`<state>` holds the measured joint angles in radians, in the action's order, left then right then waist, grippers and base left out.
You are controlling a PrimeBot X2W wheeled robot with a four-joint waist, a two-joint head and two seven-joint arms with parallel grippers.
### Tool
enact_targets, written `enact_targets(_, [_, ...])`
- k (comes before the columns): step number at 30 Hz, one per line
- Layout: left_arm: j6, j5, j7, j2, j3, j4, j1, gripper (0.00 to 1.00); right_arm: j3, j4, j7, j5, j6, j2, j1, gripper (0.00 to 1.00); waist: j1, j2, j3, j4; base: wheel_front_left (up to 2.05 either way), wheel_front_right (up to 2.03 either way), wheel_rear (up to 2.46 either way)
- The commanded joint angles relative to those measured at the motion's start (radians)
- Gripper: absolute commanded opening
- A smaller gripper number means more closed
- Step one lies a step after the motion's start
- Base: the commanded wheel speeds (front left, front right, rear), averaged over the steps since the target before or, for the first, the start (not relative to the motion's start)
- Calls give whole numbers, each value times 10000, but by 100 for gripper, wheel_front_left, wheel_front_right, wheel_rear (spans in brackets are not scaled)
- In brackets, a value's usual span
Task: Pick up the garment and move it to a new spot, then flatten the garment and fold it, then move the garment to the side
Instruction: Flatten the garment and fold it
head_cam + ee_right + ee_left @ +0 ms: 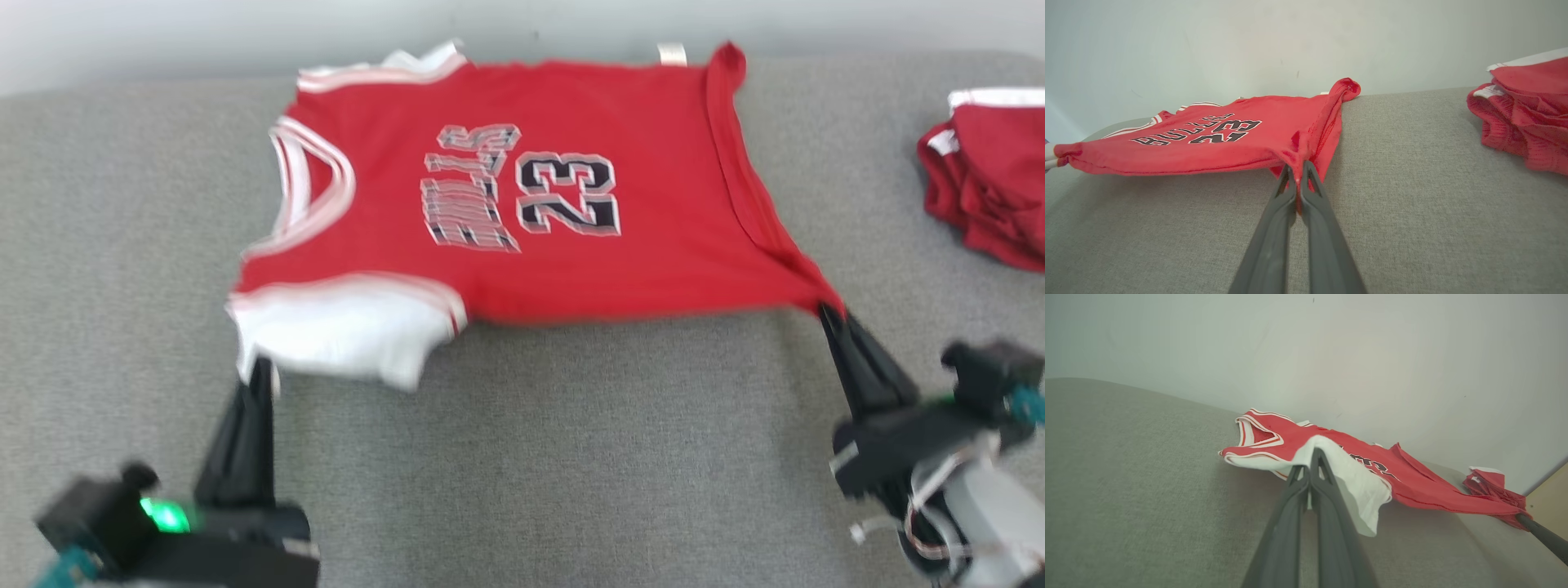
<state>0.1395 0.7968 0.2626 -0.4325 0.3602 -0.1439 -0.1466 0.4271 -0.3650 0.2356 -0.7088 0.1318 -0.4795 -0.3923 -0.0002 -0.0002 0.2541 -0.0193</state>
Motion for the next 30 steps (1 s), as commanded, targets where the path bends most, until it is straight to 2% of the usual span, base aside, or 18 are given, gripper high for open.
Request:
enact_targets(1, [-73, -162, 27, 60, -46, 90, 321, 0, -204, 116, -54, 104, -29, 60, 403, 0, 2, 2, -326, 107, 0, 0, 0])
enact_targets(7, [-421, -399, 28, 595, -77, 358, 1614, 0, -1065, 753, -552, 665, -29, 363, 2113, 0, 2, 2, -854, 180, 0, 0, 0])
enact_targets(13, [-513, -427, 28, 922, -210, 559, 2638, 0, -1815, 1440, -1147, 1238, -29, 640, 3519, 0, 2, 2, -1366, 230, 0, 0, 0])
enact_targets(22, [-680, -323, -49, 926, -197, 755, 3689, 0, -2836, 2395, -2242, 1673, -29, 1014, 5216, 0, 2, 2, -1719, 441, 0, 0, 0])
enact_targets(30, [-773, -386, -87, 1005, 60, 941, 3635, 0, -3377, 3000, -2878, 1912, -29, 1417, 6089, 0, 2, 2, -1777, 468, 0, 0, 0])
